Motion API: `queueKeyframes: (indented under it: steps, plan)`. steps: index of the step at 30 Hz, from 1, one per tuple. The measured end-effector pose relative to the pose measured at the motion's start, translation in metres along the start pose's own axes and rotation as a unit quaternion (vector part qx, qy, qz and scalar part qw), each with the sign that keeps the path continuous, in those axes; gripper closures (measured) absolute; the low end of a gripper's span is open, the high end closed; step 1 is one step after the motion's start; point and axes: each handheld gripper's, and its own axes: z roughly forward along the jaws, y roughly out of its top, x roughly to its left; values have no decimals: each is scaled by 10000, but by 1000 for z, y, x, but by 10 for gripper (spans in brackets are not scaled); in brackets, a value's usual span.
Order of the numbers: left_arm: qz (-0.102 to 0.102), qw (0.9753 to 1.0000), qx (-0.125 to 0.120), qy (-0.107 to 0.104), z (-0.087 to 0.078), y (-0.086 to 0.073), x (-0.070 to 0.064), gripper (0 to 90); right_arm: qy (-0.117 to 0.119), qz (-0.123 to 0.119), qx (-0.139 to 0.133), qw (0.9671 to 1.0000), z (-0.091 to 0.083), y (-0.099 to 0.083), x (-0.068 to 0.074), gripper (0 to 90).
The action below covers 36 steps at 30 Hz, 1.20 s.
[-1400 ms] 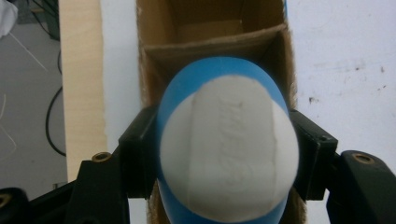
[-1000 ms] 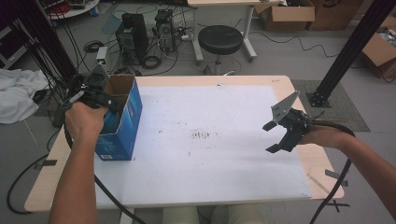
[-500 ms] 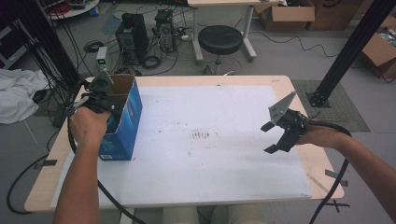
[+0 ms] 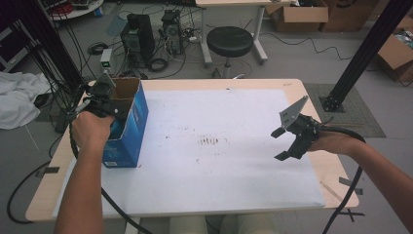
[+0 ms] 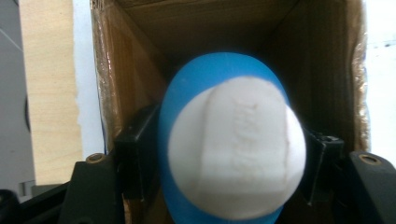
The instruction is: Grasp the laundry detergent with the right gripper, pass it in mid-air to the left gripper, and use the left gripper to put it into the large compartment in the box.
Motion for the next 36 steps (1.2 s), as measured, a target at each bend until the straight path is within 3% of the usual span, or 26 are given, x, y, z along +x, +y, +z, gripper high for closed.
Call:
queueKeyframes:
  steps: [12,19,25,36]
  plan:
    - [-137,9997,-162,-88,-13,-3,4,280,-2,-58,-13,10000,-1,3,4,175]
    - [-117,9996,-221,-118,-26,-5,2,254,-23,-73,-29,10000,-3,4,6,174]
    - [-39,9996,-275,-64,-40,-5,0,253,-35,-116,-55,9999,-5,6,9,174]
    - [337,9985,-441,-40,-65,-2,-10,248,-64,-141,-84,9998,-8,7,12,174]
